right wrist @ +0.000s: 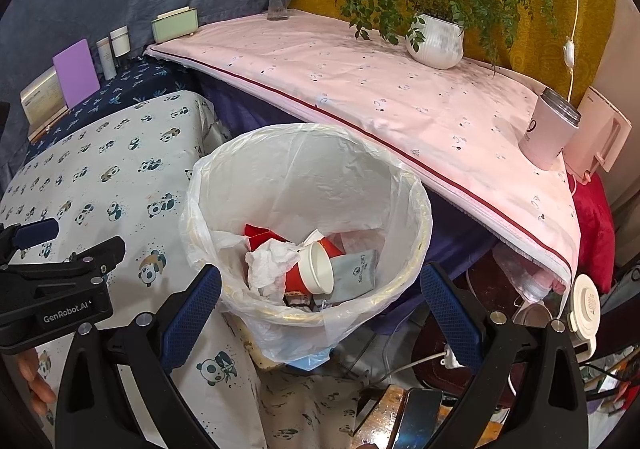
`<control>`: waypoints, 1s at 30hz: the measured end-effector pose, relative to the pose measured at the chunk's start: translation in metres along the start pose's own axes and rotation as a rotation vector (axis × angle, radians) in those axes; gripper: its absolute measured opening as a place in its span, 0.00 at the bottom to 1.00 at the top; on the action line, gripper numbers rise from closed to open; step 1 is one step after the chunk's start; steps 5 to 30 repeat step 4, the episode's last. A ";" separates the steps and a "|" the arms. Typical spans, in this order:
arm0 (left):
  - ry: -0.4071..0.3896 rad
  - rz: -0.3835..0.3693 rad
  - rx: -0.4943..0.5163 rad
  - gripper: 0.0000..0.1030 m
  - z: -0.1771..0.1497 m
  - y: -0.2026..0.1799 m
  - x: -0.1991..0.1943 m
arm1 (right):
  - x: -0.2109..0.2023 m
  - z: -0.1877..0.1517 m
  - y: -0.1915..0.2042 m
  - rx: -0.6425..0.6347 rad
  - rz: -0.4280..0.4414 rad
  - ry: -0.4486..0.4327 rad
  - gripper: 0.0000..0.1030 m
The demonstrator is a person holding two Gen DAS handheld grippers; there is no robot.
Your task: Collect trash
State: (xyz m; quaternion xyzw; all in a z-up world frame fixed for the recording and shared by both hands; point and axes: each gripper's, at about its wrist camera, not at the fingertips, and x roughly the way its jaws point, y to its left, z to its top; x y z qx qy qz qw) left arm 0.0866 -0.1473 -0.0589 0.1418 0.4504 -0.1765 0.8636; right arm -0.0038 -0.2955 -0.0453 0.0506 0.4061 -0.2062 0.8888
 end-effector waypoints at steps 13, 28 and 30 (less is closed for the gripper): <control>0.015 -0.015 0.009 0.86 -0.001 0.000 0.003 | 0.000 0.000 0.000 -0.001 0.000 0.001 0.93; 0.015 -0.015 0.009 0.86 -0.001 0.000 0.003 | 0.000 0.000 0.000 -0.001 0.000 0.001 0.93; 0.015 -0.015 0.009 0.86 -0.001 0.000 0.003 | 0.000 0.000 0.000 -0.001 0.000 0.001 0.93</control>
